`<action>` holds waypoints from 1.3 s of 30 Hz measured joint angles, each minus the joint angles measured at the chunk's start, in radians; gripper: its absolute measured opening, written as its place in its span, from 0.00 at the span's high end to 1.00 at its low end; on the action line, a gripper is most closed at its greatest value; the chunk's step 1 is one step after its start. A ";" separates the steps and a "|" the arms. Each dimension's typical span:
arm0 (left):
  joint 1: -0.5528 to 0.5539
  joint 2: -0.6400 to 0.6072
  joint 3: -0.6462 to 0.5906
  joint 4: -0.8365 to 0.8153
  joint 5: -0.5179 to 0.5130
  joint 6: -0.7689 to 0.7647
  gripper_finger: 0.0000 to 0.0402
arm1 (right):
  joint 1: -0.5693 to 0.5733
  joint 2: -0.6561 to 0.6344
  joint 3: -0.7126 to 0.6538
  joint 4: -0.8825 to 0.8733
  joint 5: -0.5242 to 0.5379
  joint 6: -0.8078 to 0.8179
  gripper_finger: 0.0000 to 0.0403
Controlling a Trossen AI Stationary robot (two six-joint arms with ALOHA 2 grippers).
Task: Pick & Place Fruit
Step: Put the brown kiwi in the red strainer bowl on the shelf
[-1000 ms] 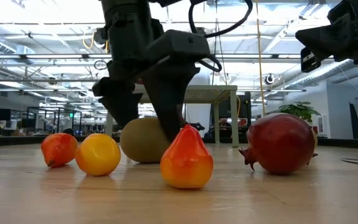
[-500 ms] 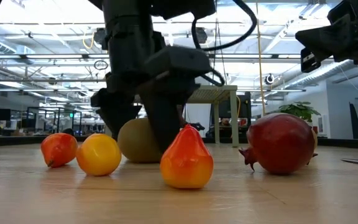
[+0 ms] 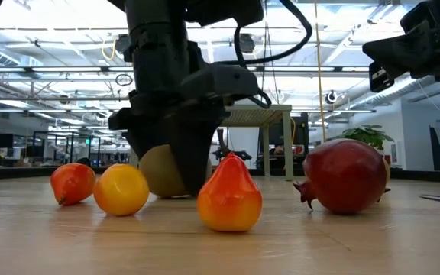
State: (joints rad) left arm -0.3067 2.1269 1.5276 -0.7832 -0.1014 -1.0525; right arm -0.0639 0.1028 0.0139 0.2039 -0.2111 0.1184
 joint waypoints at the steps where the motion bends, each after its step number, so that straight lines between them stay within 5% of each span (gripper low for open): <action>1: 0.002 -0.001 0.000 -0.006 -0.001 0.006 0.50 | 0.000 0.000 0.000 0.000 0.000 0.000 1.00; 11: 0.055 -0.180 -0.002 -0.172 -0.070 0.110 0.50 | 0.000 0.000 0.000 0.001 0.000 0.000 1.00; 27: 0.327 -0.619 -0.001 -0.178 -0.423 0.185 0.50 | 0.000 0.000 0.000 0.001 0.002 0.000 1.00; 39: 0.600 -0.636 -0.001 0.083 -0.178 0.546 0.50 | 0.000 0.000 0.000 0.001 0.001 0.000 1.00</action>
State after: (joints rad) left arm 0.2931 1.4911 1.5269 -0.7006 -0.2794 -0.5061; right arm -0.0639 0.1028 0.0139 0.2050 -0.2100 0.1188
